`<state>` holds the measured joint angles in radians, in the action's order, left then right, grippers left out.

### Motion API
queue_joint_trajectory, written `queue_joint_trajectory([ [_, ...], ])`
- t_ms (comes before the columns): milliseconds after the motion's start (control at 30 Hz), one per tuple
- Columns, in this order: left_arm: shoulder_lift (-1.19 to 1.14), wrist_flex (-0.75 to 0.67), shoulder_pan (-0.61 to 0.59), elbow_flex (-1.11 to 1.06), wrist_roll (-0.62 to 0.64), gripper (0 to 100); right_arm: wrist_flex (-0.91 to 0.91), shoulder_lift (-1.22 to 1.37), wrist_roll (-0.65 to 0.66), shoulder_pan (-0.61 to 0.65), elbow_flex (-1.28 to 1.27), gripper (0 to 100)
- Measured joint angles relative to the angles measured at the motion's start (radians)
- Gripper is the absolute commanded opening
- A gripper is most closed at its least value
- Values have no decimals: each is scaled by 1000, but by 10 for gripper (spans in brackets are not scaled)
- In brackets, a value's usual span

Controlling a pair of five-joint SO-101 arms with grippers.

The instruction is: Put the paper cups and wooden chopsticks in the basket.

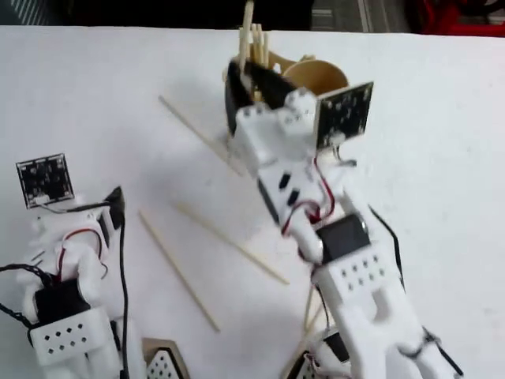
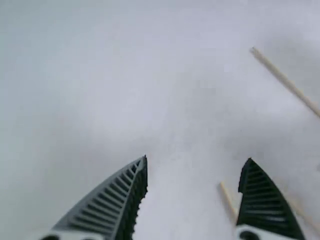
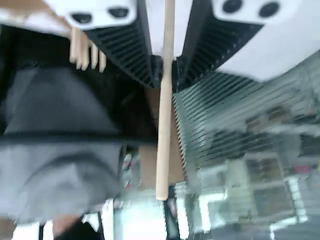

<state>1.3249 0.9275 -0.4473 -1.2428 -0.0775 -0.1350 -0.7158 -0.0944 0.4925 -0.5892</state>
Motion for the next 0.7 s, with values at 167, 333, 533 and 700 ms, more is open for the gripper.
queue_joint_trajectory([
  [167, 0, -6, -14, -46, 0, 294, 213, 196, 103, -74, 115, 19],
  [333, 0, -46, -14, -106, 0, 294, 282, 334, 117, -117, 250, 19],
  [533, 5, -57, -14, -127, 0, 294, 290, 486, 121, -149, 338, 27],
  [700, 6, -60, -14, -140, 0, 294, 290, 586, 121, -181, 341, 183],
])
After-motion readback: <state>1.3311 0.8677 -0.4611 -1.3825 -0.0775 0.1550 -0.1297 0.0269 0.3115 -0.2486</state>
